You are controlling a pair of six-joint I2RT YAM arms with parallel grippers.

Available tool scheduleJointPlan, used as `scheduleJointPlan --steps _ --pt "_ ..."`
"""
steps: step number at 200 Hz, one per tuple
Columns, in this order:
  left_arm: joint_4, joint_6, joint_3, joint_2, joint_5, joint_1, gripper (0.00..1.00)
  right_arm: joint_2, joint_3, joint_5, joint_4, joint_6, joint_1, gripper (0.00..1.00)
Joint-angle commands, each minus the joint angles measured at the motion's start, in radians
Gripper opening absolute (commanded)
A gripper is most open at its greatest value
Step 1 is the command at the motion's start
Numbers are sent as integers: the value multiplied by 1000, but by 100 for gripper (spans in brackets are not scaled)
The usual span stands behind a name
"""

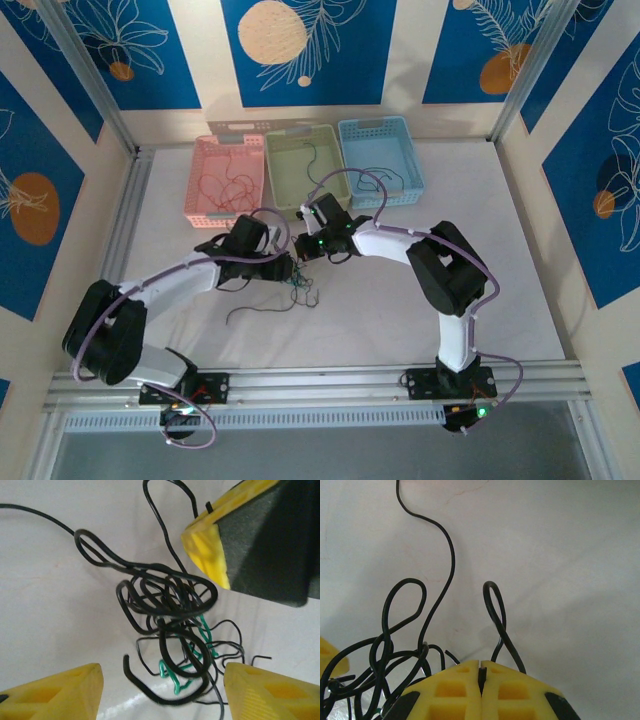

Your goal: Untangle the cables

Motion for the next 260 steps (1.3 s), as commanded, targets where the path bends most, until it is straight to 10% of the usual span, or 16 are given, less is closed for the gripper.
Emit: scheduleJointPlan --steps 1,178,260 --pt "20 58 40 21 -38 -2 66 14 2 -27 19 10 -5 0" --pt "26 19 -56 -89 10 8 22 19 5 -20 11 21 -14 0" --pt "-157 -30 -71 -296 -172 8 12 -24 -48 55 35 110 -69 0"
